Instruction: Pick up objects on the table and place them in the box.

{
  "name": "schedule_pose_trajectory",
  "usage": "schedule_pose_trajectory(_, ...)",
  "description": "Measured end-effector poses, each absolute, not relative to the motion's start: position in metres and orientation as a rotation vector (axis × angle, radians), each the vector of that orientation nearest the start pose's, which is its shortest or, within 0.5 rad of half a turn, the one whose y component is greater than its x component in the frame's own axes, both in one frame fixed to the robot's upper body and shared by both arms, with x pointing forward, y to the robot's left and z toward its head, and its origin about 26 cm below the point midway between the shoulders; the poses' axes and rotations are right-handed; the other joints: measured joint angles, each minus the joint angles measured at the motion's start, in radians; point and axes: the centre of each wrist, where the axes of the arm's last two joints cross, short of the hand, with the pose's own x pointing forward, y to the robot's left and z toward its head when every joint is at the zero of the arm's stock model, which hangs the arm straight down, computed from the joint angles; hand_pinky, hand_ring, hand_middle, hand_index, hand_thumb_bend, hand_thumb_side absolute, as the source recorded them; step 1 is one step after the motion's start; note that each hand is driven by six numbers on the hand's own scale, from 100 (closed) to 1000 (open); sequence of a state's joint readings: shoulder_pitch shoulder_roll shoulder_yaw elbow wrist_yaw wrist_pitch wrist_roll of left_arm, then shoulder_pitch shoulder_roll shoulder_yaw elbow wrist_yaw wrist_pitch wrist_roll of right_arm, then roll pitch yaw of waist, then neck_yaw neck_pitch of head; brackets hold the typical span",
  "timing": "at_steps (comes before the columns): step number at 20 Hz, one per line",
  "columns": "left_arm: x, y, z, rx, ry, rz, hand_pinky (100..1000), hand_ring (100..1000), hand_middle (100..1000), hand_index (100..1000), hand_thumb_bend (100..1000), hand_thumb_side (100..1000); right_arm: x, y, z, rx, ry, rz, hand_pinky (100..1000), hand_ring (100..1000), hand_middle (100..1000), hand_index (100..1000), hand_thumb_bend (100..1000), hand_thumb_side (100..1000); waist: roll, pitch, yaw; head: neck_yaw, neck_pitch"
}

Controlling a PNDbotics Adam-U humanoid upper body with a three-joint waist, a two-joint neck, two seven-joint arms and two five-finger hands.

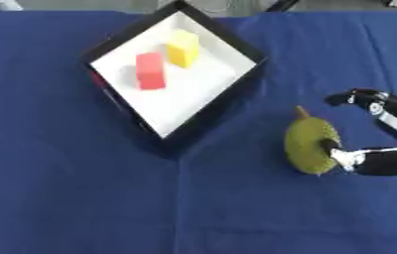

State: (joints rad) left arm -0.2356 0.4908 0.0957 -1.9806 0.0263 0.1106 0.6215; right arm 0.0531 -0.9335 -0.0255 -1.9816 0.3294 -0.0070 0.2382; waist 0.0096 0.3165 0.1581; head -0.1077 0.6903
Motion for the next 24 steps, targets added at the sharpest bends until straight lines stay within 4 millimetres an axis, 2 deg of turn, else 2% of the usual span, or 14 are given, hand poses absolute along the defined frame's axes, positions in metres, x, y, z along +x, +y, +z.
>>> schedule_pose_trajectory(3,0.292,0.314,0.205,0.736,-2.174,0.264,757,790,814,911,301,717,0.255,-0.372,0.189,-0.763,-1.539,1.293,972,913,805,899,194,462,-0.001,0.000,-0.001,0.000,0.000)
schedule_pose_trajectory(8,0.292,0.314,0.204,0.732,-2.170,0.261,758,791,809,907,303,720,0.254,-0.374,0.189,-0.755,-1.560,1.279,972,912,803,900,186,521,-0.007,0.000,-0.003,0.001,0.000)
schedule_pose_trajectory(14,0.292,0.314,0.203,0.735,-2.168,0.251,758,791,807,906,302,725,0.253,-0.377,0.193,-0.745,-1.580,1.270,969,911,803,899,155,512,-0.012,0.000,-0.008,0.004,0.000)
schedule_pose_trajectory(18,0.292,0.314,0.203,0.736,-2.172,0.243,758,792,806,906,305,723,0.251,-0.381,0.192,-0.751,-1.612,1.253,970,909,802,901,134,582,-0.015,0.000,-0.010,0.006,0.000)
schedule_pose_trajectory(19,0.292,0.314,0.203,0.735,-2.173,0.241,759,793,804,906,309,720,0.251,-0.381,0.192,-0.749,-1.618,1.251,972,911,804,903,127,632,-0.015,0.000,-0.010,0.007,0.000)
schedule_pose_trajectory(24,0.292,0.314,0.203,0.733,-2.177,0.229,759,793,801,905,313,716,0.250,-0.381,0.191,-0.742,-1.619,1.275,973,915,808,907,133,682,-0.017,0.001,-0.008,0.008,0.000)
